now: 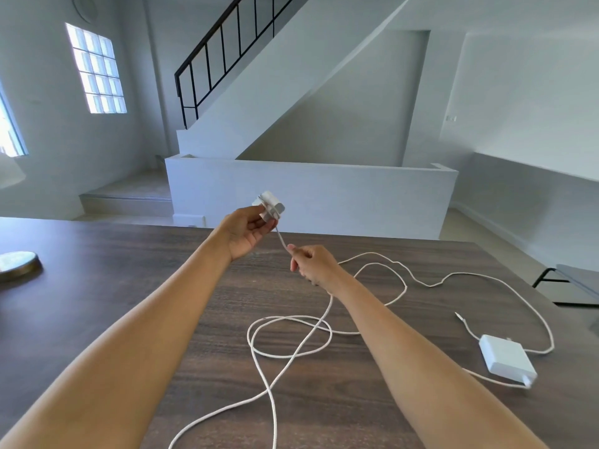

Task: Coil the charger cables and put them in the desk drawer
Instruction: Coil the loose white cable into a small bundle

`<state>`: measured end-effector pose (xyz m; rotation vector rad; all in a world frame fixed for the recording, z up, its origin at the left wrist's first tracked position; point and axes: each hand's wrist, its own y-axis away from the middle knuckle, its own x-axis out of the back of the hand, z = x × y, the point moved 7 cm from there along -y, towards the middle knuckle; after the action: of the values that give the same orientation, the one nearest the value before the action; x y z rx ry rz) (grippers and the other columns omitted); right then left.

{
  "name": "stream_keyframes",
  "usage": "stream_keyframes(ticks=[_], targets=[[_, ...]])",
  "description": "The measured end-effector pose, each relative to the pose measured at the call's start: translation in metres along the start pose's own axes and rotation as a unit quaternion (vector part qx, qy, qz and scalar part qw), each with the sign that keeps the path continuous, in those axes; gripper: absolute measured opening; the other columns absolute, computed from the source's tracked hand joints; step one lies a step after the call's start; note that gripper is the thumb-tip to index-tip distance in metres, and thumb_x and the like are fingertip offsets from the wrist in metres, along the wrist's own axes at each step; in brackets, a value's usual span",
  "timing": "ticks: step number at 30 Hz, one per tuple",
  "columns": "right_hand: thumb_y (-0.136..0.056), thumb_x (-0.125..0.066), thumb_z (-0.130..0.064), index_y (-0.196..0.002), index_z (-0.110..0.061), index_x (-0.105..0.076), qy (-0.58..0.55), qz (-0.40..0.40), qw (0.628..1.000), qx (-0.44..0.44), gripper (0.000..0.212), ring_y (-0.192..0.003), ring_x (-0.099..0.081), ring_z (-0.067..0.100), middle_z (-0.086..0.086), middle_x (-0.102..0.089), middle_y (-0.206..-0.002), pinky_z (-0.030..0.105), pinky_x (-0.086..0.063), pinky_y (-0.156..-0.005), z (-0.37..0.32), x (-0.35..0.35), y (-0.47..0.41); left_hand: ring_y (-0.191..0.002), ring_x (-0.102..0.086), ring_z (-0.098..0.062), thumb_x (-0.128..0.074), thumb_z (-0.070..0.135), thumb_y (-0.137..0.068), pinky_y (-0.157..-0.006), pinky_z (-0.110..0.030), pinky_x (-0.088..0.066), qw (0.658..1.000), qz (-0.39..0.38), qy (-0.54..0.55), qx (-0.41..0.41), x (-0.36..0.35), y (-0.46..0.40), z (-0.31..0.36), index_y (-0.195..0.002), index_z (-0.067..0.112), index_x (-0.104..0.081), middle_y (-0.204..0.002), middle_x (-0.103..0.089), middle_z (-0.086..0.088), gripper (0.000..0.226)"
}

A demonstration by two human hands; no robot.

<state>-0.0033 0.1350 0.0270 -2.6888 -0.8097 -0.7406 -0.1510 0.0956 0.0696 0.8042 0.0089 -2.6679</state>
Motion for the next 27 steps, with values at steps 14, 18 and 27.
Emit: stream_keyframes(ticks=[14, 18, 27], targets=[[-0.090, -0.063, -0.030, -0.060, -0.016, -0.065, -0.064, 0.006, 0.997, -0.031, 0.033, -0.039, -0.023, 0.008, -0.005, -0.028, -0.050, 0.016, -0.021, -0.038, -0.030, 0.054, 0.004, -0.057, -0.046, -0.023, -0.054, 0.030, -0.091, -0.049, -0.027, -0.031, 0.734, 0.204, -0.602, -0.240, 0.020, -0.005, 0.047, -0.060, 0.007, -0.049, -0.065, -0.054, -0.012, 0.039], [-0.092, -0.056, -0.020, -0.068, -0.012, -0.064, -0.135, -0.013, 0.990, -0.021, 0.027, -0.033, -0.020, 0.006, -0.010, -0.029, -0.040, 0.015, -0.017, -0.035, -0.048, 0.066, -0.004, -0.078, -0.055, -0.033, -0.055, 0.026, -0.089, -0.066, -0.035, -0.042, 0.673, 0.141, -0.682, -0.250, 0.020, -0.010, 0.035, -0.076, 0.000, -0.056, -0.085, -0.061, -0.016, 0.029], [-0.093, -0.057, -0.018, -0.067, -0.012, -0.065, -0.110, 0.078, 0.990, 0.029, 0.028, -0.044, -0.021, 0.011, 0.000, -0.029, -0.054, 0.017, -0.017, -0.039, -0.067, 0.092, -0.034, -0.093, -0.062, -0.026, -0.064, 0.021, -0.084, -0.085, -0.041, -0.052, 0.662, -0.055, -0.732, -0.150, 0.012, -0.021, 0.003, -0.100, 0.008, -0.061, -0.097, -0.066, -0.007, 0.021]])
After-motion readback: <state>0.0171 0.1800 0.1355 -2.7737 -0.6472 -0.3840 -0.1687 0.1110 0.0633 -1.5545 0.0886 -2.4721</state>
